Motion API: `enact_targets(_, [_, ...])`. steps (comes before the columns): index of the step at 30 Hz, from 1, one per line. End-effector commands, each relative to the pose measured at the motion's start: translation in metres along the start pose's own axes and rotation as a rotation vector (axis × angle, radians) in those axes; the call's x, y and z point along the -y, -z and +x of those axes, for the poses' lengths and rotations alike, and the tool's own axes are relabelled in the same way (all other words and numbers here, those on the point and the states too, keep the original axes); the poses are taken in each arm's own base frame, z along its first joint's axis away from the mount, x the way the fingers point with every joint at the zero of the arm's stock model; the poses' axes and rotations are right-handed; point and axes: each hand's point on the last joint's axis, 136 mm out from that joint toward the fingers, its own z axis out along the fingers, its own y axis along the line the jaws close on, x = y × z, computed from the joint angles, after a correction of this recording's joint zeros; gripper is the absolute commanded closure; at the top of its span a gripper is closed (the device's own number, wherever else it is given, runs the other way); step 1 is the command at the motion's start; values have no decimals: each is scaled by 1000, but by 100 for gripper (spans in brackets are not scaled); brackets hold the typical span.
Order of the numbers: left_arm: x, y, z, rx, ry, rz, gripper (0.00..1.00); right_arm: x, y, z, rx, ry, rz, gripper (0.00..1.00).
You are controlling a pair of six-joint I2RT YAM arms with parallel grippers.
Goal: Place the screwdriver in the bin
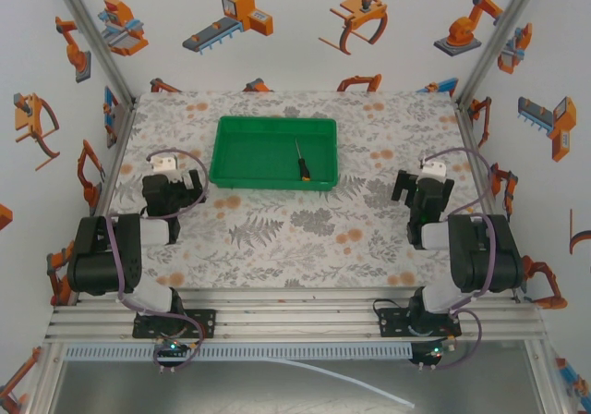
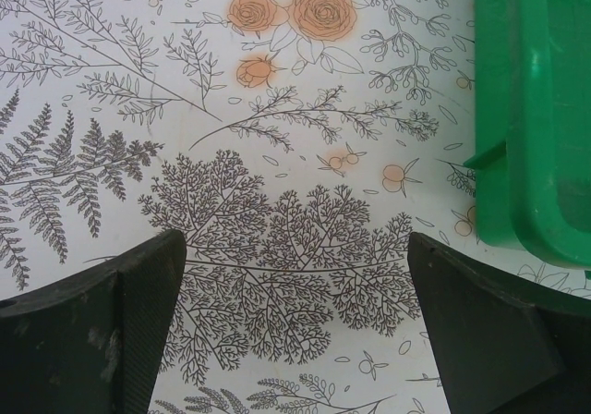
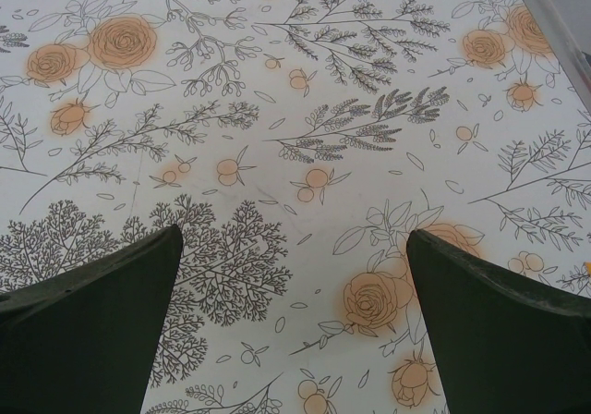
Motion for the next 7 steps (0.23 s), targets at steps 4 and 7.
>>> enact_targets(4, [0,-1,-5,8,-17,-4,3,3,-2,-5,10,-14,10,1])
enact_targets(7, [-1,-1,-5,8,-17,-5,3,3,-2,-5,9,-14,11,1])
